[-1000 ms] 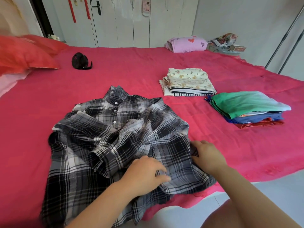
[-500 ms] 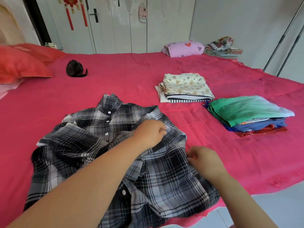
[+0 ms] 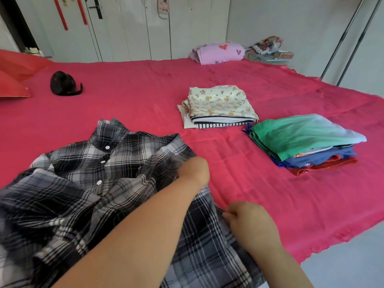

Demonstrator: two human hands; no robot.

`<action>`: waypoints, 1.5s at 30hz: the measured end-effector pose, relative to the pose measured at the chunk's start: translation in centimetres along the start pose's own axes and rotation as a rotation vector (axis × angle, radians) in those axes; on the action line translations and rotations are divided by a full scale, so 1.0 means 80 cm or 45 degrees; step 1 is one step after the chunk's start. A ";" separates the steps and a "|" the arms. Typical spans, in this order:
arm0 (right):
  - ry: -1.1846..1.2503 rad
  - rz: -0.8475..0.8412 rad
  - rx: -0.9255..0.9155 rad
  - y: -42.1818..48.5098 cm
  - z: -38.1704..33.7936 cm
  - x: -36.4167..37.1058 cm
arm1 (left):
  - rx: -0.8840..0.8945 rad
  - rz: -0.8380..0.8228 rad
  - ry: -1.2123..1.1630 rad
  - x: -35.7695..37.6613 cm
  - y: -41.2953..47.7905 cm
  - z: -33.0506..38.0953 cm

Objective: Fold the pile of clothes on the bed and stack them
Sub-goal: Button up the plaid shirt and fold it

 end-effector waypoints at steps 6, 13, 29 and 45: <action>0.031 0.199 0.245 0.024 0.037 -0.034 | -0.044 0.576 -0.420 -0.071 0.013 -0.049; -0.025 -0.166 0.324 0.015 0.056 -0.009 | 0.136 0.143 -0.654 -0.015 -0.017 -0.018; -0.295 -0.235 0.132 -0.032 0.037 0.024 | 0.388 0.260 -0.181 -0.067 -0.173 -0.062; -0.089 0.135 0.004 -0.053 -0.002 -0.004 | 0.088 0.422 -0.078 -0.068 -0.333 -0.180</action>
Point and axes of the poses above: each hand's wrist, its own y-axis towards the middle knuckle, its own x-axis out of the palm, z = x × y, the point moved 7 cm from there along y, towards the middle knuckle, and after that the axes turned 15 degrees about x, right-handed, at the moved point
